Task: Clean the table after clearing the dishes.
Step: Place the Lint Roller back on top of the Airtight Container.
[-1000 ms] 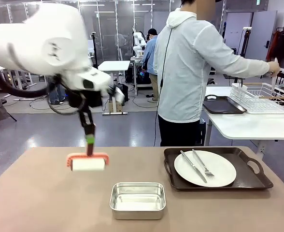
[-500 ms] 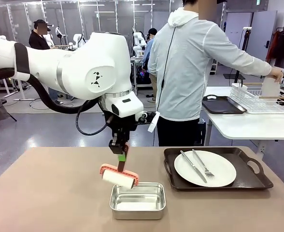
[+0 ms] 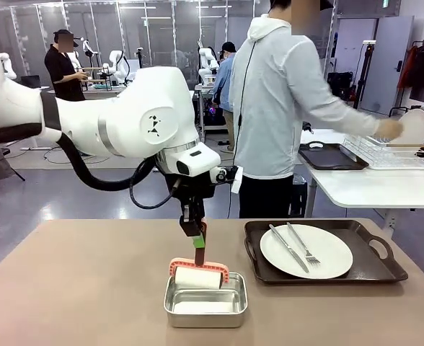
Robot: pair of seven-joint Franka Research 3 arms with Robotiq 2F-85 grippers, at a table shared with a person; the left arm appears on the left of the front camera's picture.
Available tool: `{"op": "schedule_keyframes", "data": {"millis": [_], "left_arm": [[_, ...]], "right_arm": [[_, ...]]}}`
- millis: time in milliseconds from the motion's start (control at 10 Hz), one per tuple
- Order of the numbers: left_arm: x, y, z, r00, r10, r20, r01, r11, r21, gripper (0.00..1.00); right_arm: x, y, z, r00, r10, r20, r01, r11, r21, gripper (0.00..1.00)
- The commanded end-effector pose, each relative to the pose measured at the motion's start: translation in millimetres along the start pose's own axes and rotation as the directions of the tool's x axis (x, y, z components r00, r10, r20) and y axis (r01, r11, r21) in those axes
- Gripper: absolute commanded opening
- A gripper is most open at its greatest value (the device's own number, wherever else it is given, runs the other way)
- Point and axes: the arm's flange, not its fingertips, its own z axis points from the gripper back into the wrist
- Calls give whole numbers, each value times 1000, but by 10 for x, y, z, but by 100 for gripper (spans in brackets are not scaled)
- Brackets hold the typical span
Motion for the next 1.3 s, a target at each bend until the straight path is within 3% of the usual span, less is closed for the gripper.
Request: {"op": "schedule_keyframes", "data": {"millis": [0, 700, 800, 900, 1000, 1100, 1200], "left_arm": [[42, 122, -89, 996, 57, 62, -56, 998, -14, 21], [-115, 497, -528, 983, 168, 74, -165, 985, -51, 21], [-122, 517, -540, 985, 157, 69, -154, 986, -59, 37], [-120, 523, -558, 987, 153, 50, -151, 987, -51, 44], [-108, 527, -539, 987, 153, 53, -151, 987, -48, 60], [-94, 540, -512, 986, 156, 54, -154, 987, -41, 66], [-89, 554, -472, 986, 161, 48, -160, 987, -27, 83]], "right_arm": [[-16, 35, 9, 1000, 6, 0, -6, 1000, 2, 100], [-16, 35, 9, 1000, 6, 0, -6, 1000, 2, 100], [-16, 35, 9, 1000, 6, 0, -6, 1000, 2, 100], [-16, 35, 9, 1000, 6, 0, -6, 1000, 2, 100], [-16, 35, 9, 1000, 6, 0, -6, 1000, 2, 100], [-16, 35, 9, 1000, 6, 0, -6, 1000, 2, 100], [-16, 35, 9, 1000, 6, 0, -6, 1000, 2, 100]]}}
